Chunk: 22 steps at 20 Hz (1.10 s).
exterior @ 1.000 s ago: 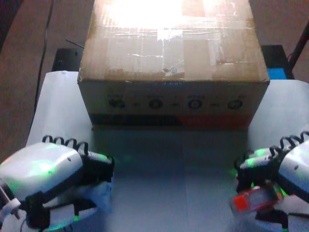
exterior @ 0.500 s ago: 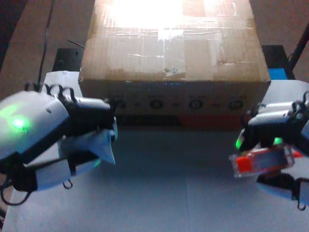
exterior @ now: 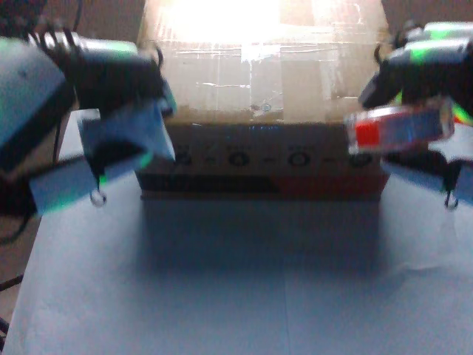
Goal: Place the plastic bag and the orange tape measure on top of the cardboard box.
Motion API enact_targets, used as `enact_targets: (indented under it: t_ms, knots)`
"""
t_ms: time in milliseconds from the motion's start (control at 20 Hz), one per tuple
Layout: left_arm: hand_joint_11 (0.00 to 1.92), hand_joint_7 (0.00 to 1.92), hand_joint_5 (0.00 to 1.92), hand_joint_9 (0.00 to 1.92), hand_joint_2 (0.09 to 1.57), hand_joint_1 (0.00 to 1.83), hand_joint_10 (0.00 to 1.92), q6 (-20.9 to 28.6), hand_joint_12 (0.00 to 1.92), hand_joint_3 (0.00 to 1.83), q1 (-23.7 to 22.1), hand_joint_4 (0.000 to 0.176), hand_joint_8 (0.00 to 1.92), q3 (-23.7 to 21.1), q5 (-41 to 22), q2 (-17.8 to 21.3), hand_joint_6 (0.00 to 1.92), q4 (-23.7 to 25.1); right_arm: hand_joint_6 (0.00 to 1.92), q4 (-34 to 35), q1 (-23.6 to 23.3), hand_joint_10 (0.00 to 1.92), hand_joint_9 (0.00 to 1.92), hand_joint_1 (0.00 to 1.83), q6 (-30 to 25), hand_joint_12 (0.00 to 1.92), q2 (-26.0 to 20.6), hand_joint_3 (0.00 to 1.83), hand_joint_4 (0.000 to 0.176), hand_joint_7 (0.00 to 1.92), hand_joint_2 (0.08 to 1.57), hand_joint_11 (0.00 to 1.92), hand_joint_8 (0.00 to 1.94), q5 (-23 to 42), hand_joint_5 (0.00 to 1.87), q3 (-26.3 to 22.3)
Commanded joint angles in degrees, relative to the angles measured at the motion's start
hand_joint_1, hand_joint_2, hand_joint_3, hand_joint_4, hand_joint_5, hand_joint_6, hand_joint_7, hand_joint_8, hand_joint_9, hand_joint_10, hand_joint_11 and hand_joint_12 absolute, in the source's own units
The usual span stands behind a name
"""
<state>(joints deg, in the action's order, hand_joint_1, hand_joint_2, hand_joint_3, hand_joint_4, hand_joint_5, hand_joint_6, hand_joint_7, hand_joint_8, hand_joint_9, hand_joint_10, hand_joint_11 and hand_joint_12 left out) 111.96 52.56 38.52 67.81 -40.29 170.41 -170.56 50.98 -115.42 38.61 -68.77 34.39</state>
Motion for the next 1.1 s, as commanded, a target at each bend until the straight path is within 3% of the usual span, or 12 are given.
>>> enact_targets:
  t_ms: [0,450,500,550,600,650,700,750,800,900,950,1050]
  knots:
    - [0.56,0.79,0.75,0.76,1.21,1.35,1.53,-0.4,1.71,0.0,-1.8,0.0,1.37,0.4,8.2,-0.6,1.05,2.2,0.85,-2.0,-1.7,1.92,1.13,1.19,0.0,1.92,0.5,0.0,0.0,0.95,1.07,1.24,1.81,-7.8,1.08,0.5]
    - [0.56,0.79,0.74,0.75,1.21,1.35,1.53,-2.7,1.72,0.0,-13.9,0.0,1.37,9.3,6.5,-8.0,1.05,2.2,0.85,-2.0,-11.9,1.92,1.13,1.19,5.9,1.92,9.3,0.0,0.0,0.95,1.07,1.24,1.81,-8.2,1.08,10.0]
    - [0.9,0.83,0.79,0.95,1.21,1.26,1.62,-2.7,1.87,0.0,-15.4,0.0,1.49,10.8,5.2,-9.1,0.98,2.2,0.87,-2.0,-12.6,1.92,1.11,1.22,5.9,1.92,10.5,0.0,0.0,0.77,1.19,1.22,1.7,-8.2,0.91,11.5]
    - [0.89,0.94,0.78,1.01,1.18,1.24,1.34,-2.7,1.69,0.0,-16.7,0.0,1.33,12.1,4.1,-10.1,1.04,2.2,0.87,-2.0,-13.2,1.92,1.13,1.19,5.9,1.92,11.4,0.0,0.0,0.94,1.08,1.24,1.8,-8.2,1.06,13.1]
    - [0.94,0.92,0.78,1.03,1.19,1.24,1.38,-2.8,1.74,0.0,-17.9,0.0,1.37,13.1,2.8,-11.0,1.03,2.2,0.87,-2.0,-13.6,1.92,1.13,1.19,5.9,1.92,12.2,0.0,0.0,0.95,1.08,1.24,1.81,-8.2,1.06,14.2]
    - [1.17,0.9,0.83,1.14,1.18,1.22,1.71,-2.8,1.91,0.0,-19.6,0.0,1.33,14.6,1.2,-12.2,1.17,2.2,0.67,-2.0,-14.3,1.71,1.2,1.26,5.9,1.87,13.0,0.0,0.0,0.95,1.11,1.23,1.45,-8.1,1.04,15.8]
    - [1.33,1.07,0.85,1.25,1.18,1.16,1.82,-2.8,1.92,0.0,-20.4,0.0,1.53,15.3,0.6,-12.7,1.17,2.2,0.62,-2.0,-14.8,1.63,1.27,1.27,5.9,1.84,13.4,0.0,0.0,0.97,1.11,1.26,1.36,-7.7,1.04,16.6]
    - [1.4,1.16,0.89,1.33,1.16,1.16,1.85,-2.8,1.92,0.0,-21.2,0.0,1.64,16.1,0.0,-13.4,1.12,2.2,0.59,-2.0,-15.9,1.71,1.09,1.27,5.9,1.89,14.1,0.0,0.0,0.94,1.12,1.08,1.39,-6.5,1.05,17.8]
    - [1.37,1.17,0.89,1.31,1.16,1.15,1.88,-2.8,1.92,0.0,-21.8,0.0,1.72,16.9,-0.4,-13.9,1.15,2.2,0.75,-2.0,-17.1,1.76,1.12,1.21,5.9,1.92,14.9,0.0,0.0,1.09,1.07,1.1,1.47,-5.2,1.1,19.0]
    - [0.85,0.84,0.81,0.87,1.21,1.23,1.65,-2.8,1.92,0.0,-23.3,0.0,1.53,19.4,-2.4,-15.6,0.96,2.2,0.74,-2.0,-19.4,1.62,1.09,1.27,5.9,1.84,17.7,0.0,0.0,0.95,1.13,1.05,1.36,-2.7,0.98,22.7]
    - [0.82,0.85,0.82,0.86,1.2,1.24,1.57,-2.8,1.88,0.0,-24.1,0.0,1.49,20.5,-3.6,-16.3,0.94,2.2,0.76,-2.0,-20.0,1.74,1.08,1.26,5.9,1.9,18.4,0.0,0.0,0.9,1.15,1.07,1.45,-1.9,0.95,24.0]
    - [1.02,0.84,0.82,0.99,1.19,1.23,1.8,-2.8,1.92,0.0,-25.4,0.0,1.35,22.8,-4.9,-18.0,1.14,2.2,0.86,-2.0,-21.7,1.41,0.97,1.36,5.9,1.68,20.2,0.0,0.0,0.98,1.12,0.96,1.1,0.1,0.91,26.6]
